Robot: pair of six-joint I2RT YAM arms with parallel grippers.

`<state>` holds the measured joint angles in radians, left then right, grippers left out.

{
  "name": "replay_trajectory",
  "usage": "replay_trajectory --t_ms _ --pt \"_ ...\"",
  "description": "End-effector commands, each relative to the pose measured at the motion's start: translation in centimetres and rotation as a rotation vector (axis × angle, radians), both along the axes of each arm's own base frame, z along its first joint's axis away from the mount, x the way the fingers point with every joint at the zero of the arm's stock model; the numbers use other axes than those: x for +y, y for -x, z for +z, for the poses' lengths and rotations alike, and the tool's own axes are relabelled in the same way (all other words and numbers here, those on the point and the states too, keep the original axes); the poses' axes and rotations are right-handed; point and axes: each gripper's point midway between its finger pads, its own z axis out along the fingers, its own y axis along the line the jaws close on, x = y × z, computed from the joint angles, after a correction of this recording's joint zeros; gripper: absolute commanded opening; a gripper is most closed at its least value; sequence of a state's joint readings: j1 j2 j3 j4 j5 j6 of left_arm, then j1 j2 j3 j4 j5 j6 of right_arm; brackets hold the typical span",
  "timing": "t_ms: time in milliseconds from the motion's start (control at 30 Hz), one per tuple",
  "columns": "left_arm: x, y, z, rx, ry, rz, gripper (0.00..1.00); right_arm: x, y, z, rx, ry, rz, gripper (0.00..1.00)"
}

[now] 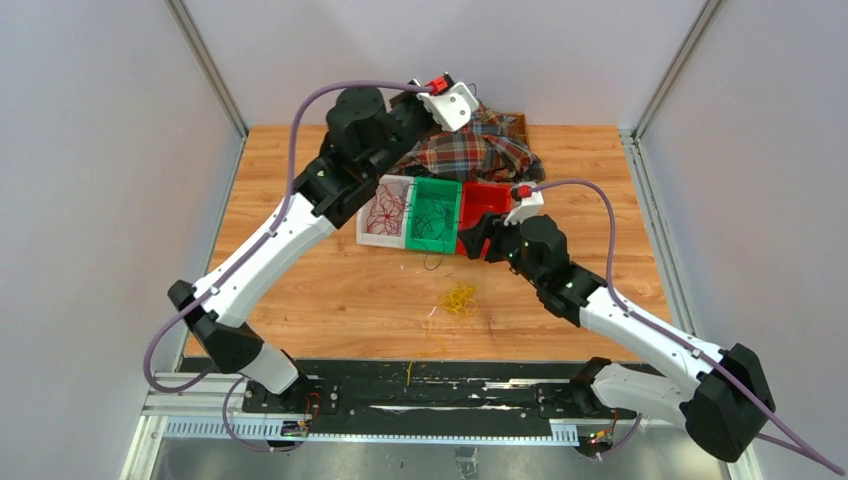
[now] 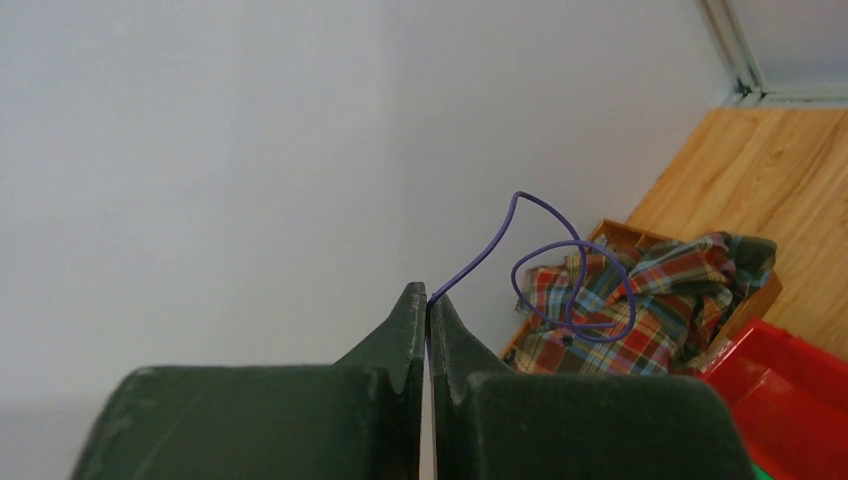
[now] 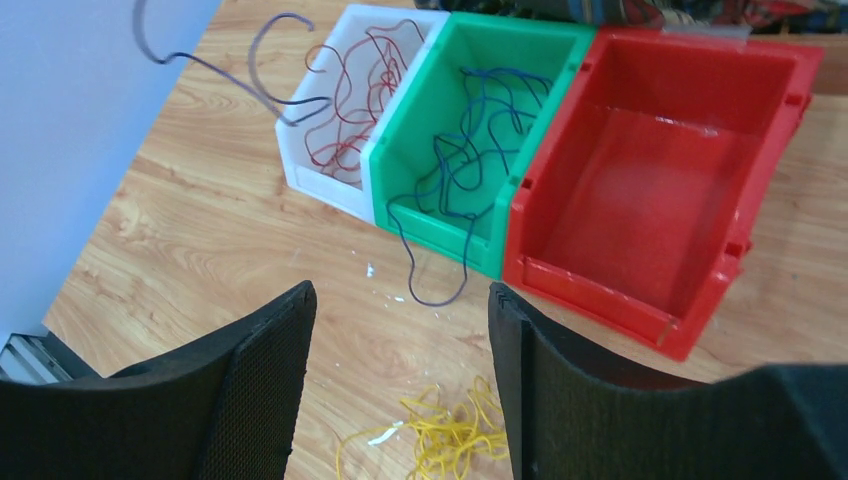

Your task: Untangle the cables

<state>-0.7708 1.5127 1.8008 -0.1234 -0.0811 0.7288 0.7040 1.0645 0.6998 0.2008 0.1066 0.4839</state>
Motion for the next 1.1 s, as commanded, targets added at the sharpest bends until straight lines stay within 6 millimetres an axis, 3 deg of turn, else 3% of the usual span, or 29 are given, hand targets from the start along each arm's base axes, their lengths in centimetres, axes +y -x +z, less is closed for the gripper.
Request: replay_trajectory --t_ms 0,133,367,500,600,933,1000,1067 --pt "0.3 -2.4 -0.3 -0.032 0.016 0.061 0.01 -2.0 0.4 -1.5 0.025 0.008 -0.055 0.64" --pt "0.3 -4.7 -3.1 0.0 -0.024 0.09 0.0 -3.3 1.0 -2.5 0.046 0.019 -0.084 0.63" --pt "-0.2 -7.2 -10.3 0.055 -0.172 0.106 0.01 -6.0 2.1 -3.3 0.046 0.032 -0.155 0.63" --pt "-0.9 -8.0 -11.9 0.076 -0.19 0.097 0.01 -7.3 2.6 -4.2 0.052 0.034 -0.193 0.62" --pt "-1.0 -8.6 -10.8 0.057 -0.17 0.114 0.01 -7.8 2.8 -4.7 0.065 0.031 -0.207 0.62" --pt "-0.3 -7.6 -0.8 -0.064 0.016 0.114 0.01 -7.9 2.7 -5.1 0.08 0.035 -0.214 0.61" --pt "0.0 -7.1 0.0 -0.071 0.031 0.106 0.01 -7.9 2.7 -5.0 0.08 0.033 -0.216 0.61" --pt "-0.1 -6.8 -0.4 -0.055 0.022 0.091 0.01 -7.8 2.7 -5.2 0.084 0.035 -0.215 0.61"
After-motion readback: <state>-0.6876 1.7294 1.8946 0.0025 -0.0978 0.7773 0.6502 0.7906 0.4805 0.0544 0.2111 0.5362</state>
